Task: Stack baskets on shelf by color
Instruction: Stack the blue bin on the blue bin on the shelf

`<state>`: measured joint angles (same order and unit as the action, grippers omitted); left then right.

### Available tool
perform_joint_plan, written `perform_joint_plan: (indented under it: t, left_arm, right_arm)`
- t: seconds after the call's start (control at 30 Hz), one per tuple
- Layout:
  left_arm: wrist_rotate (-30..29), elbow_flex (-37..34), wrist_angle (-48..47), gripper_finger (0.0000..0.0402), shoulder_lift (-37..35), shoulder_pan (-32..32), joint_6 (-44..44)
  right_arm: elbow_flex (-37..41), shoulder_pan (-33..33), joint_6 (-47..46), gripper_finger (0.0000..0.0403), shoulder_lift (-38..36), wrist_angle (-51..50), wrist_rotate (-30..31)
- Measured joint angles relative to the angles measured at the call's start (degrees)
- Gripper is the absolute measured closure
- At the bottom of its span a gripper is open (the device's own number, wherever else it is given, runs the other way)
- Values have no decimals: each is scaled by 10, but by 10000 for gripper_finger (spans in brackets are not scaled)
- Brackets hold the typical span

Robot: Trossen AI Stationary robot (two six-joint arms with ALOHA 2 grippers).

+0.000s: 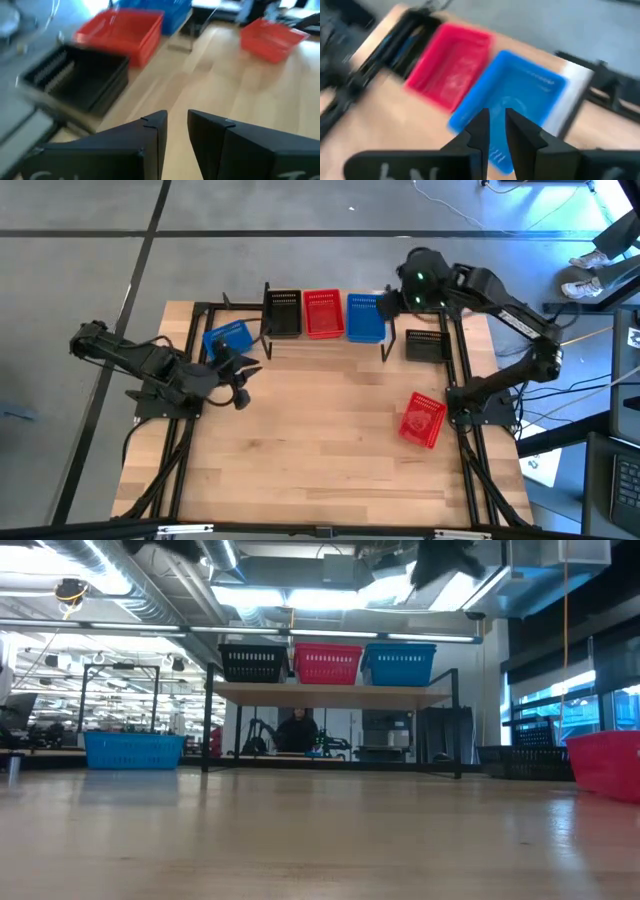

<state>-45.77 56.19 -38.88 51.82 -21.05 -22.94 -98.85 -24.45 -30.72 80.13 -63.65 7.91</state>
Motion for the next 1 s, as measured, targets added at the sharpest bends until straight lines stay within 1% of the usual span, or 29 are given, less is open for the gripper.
perform_joint_plan:
  t: [0.07,0.17,0.27,0.33,0.47,0.6,0.67,0.8,0.9,1.0]
  left_arm:
    - [15,0,-25,333,-2,17,-45]
    - [49,0,-52,333,-1,43,-91]
    - [83,0,-63,333,-2,66,-123]
    - [107,0,-69,333,-2,78,-137]
    - [151,0,-75,333,-2,91,-143]
    - [171,0,-88,333,-2,102,-162]
    - [181,0,-110,333,-2,106,-183]
    - [201,0,-152,333,-2,109,-221]
    - [207,0,-166,333,-2,109,-236]
    - [215,0,-166,333,-2,109,-236]
  right_arm:
    - [0,36,32,344,-13,-1,-8]
    - [-1,85,76,344,-26,-13,-43]
    - [-1,135,119,344,-32,-48,-79]
    - [-1,167,132,344,-33,-91,-93]
    - [-1,226,130,344,-33,-186,-95]
    - [-1,265,64,344,-33,-260,-77]
    - [5,281,56,344,-34,-263,-78]
    - [39,319,148,344,-44,-261,-112]
    - [87,345,204,344,-51,-260,-112]
    - [145,361,240,344,-58,-254,-111]
